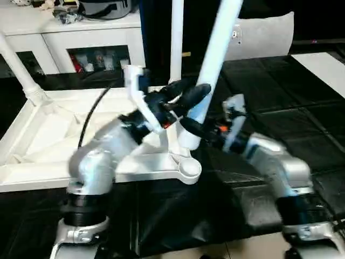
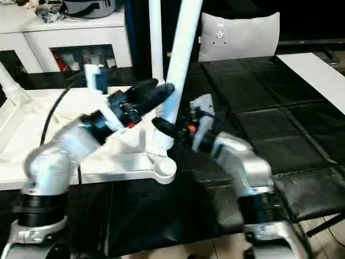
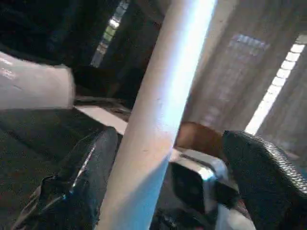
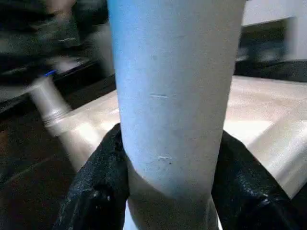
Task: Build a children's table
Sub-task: Pick table leg
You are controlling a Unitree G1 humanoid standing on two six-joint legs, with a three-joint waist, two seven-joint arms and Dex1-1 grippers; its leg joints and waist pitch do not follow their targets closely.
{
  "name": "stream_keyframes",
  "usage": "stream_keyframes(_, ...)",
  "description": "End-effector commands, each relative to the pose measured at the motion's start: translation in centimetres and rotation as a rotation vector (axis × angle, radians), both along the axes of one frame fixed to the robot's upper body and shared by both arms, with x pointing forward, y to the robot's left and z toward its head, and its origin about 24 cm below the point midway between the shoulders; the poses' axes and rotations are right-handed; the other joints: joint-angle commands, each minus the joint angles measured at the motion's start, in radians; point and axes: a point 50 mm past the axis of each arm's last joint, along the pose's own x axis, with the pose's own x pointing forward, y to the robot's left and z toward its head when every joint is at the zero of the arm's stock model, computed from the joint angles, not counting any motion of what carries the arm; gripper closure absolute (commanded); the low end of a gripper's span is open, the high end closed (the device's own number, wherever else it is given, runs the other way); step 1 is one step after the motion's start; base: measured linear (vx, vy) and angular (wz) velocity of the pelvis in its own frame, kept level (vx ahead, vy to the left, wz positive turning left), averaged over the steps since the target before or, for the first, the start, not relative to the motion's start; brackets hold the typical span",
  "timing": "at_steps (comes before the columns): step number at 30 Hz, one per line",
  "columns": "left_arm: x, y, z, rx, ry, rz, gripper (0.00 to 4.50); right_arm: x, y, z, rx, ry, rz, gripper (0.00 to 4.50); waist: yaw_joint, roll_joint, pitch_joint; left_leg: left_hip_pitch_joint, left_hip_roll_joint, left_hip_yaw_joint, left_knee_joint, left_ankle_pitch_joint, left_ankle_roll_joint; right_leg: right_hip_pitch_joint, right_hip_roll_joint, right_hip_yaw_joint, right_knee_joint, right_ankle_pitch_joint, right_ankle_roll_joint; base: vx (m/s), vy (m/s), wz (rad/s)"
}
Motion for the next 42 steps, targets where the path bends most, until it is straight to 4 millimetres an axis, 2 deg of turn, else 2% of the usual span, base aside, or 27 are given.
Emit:
stream_keyframes(1, 0.2, 0.7, -0.1, 0.026, 0.028, -0.017, 0.56, -0.8, -0.4, 0.8, 0.031, -0.014, 0.114, 2.58, 0.003, -0.007, -0.083, -0.014, 0.008, 0.018, -0.062, -0.016, 0.096, 0.082, -0.052, 0.064, -0.059, -0.305, -0.03, 0.0, 0.0, 0.0)
stream_keyframes(3, 0.6, 1.2, -0.6, 0.066, 0.058, -0.012, 0.56, -1.1, -0.9, 1.0, 0.03, -0.009, 0.167, 2.58, 0.004, -0.007, -0.082, -0.013, 0.005, 0.02, -0.061, -0.021, 0.099, 0.081, -0.051, 0.062, -0.062, -0.325, -0.019, 0.0, 0.0, 0.0)
stream_keyframes(7, 0.4, 1.5, -0.5, 0.032, 0.087, -0.094, 0.56, -2.1, -1.5, 1.0, 0.011, 0.014, 0.321, 2.58, 0.007, -0.009, -0.083, -0.013, 0.007, 0.02, -0.06, -0.024, 0.096, 0.08, -0.052, 0.06, -0.064, -0.341, -0.025, 0.0, 0.0, 0.0)
stream_keyframes(9, 0.3, 1.5, -0.4, 0.032, 0.087, -0.113, 0.2, -2.2, -1.5, 1.0, 0.009, 0.02, 0.342, 2.58, 0.01, -0.01, -0.084, -0.014, 0.007, 0.019, -0.06, -0.02, 0.094, 0.081, -0.053, 0.06, -0.062, -0.336, -0.033, 0.0, 0.0, 0.0)
stream_keyframes(12, -0.5, 0.8, 0.2, -0.001, 0.072, -0.24, 0.07, -2.6, -1.5, 0.9, -0.02, 0.047, 0.452, 2.58, 0.014, -0.009, -0.085, -0.013, 0.008, 0.019, -0.059, -0.016, 0.094, 0.081, -0.053, 0.06, -0.061, -0.332, -0.042, 0.0, 0.0, 0.0)
stream_keyframes(15, -0.7, 0.5, 0.4, 0.011, 0.062, -0.274, 0.02, -2.5, -1.5, 0.8, -0.041, 0.054, 0.462, 2.58, 0.021, -0.01, -0.085, -0.013, 0.01, 0.02, -0.059, -0.009, 0.095, 0.079, -0.053, 0.062, -0.06, -0.331, -0.046, 0.0, 0.0, 0.0)
stream_keyframes(16, -0.7, 0.4, 0.4, 0.01, 0.059, -0.284, 0.02, -2.4, -1.5, 0.7, -0.045, 0.053, 0.462, 2.58, 0.022, -0.014, -0.085, -0.013, 0.009, 0.02, -0.059, -0.008, 0.094, 0.079, -0.053, 0.062, -0.061, -0.334, -0.045, 0.0, 0.0, 0.0)
stream_keyframes(20, -0.9, 0.0, 0.4, 0.054, 0.026, -0.303, 0.0, -2.4, -1.5, 0.5, -0.061, 0.056, 0.467, 2.58, 0.023, -0.009, -0.084, -0.012, 0.011, 0.018, -0.06, -0.011, 0.085, 0.079, -0.055, 0.061, -0.061, -0.345, -0.038, 0.0, 0.0, 0.0)
stream_keyframes(23, -1.0, -0.2, 0.0, 0.1, 0.002, -0.305, 0.0, -2.3, -1.4, 0.3, -0.071, 0.059, 0.465, 2.58, 0.022, -0.01, -0.085, -0.013, 0.01, 0.018, -0.06, -0.006, 0.085, 0.079, -0.053, 0.062, -0.06, -0.334, -0.038, 0.0, 0.0, 0.0)
stream_keyframes(25, -1.0, -0.2, -0.1, 0.107, -0.007, -0.303, 0.0, -2.3, -1.4, 0.2, -0.074, 0.061, 0.47, 2.58, 0.024, -0.006, -0.085, -0.013, 0.01, 0.018, -0.059, -0.004, 0.083, 0.079, -0.053, 0.062, -0.059, -0.329, -0.038, 0.0, 0.0, 0.0)
stream_keyframes(27, -0.9, -0.2, -0.2, 0.087, -0.014, -0.297, 0.0, -2.4, -1.4, 0.1, -0.075, 0.062, 0.473, 2.58, 0.022, -0.007, -0.086, -0.013, 0.01, 0.019, -0.059, -0.006, 0.082, 0.08, -0.053, 0.061, -0.06, -0.326, -0.038, 0.0, 0.0, 0.0)
stream_keyframes(29, -0.9, -0.2, -0.3, 0.079, -0.015, -0.297, 0.28, -2.4, -1.4, 0.1, -0.075, 0.062, 0.474, 2.58, 0.023, -0.008, -0.086, -0.013, 0.01, 0.019, -0.059, -0.009, 0.081, 0.081, -0.053, 0.061, -0.059, -0.327, -0.039, 0.0, 0.0, 0.0)
stream_keyframes(32, -0.9, -0.1, -0.4, 0.069, -0.017, -0.3, 0.39, -2.5, -1.4, 0.1, -0.077, 0.063, 0.479, 2.58, 0.022, -0.007, -0.086, -0.013, 0.01, 0.018, -0.059, -0.012, 0.081, 0.08, -0.053, 0.061, -0.059, -0.329, -0.04, 0.0, 0.0, 0.0)
stream_keyframes(35, -0.8, -0.1, -0.5, 0.061, -0.023, -0.301, 0.74, -2.5, -1.4, 0.1, -0.08, 0.063, 0.483, 2.58, 0.022, -0.008, -0.086, -0.013, 0.01, 0.019, -0.059, -0.015, 0.084, 0.08, -0.052, 0.061, -0.06, -0.328, -0.041, 0.0, 0.0, 0.0)
stream_keyframes(38, -0.8, -0.1, -0.5, 0.05, -0.024, -0.302, 0.83, -2.5, -1.4, 0.1, -0.081, 0.063, 0.484, 2.58, 0.022, -0.009, -0.086, -0.013, 0.01, 0.019, -0.059, -0.016, 0.083, 0.081, -0.052, 0.06, -0.06, -0.333, -0.038, 0.0, 0.0, 0.0)
stream_keyframes(42, -1.0, -0.1, -0.5, 0.05, -0.027, -0.313, 1.21, -2.5, -1.3, 0.0, -0.084, 0.063, 0.486, 2.58, 0.022, -0.009, -0.086, -0.013, 0.011, 0.019, -0.06, -0.013, 0.083, 0.08, -0.053, 0.061, -0.06, -0.335, -0.038, 0.0, 0.0, 0.0)
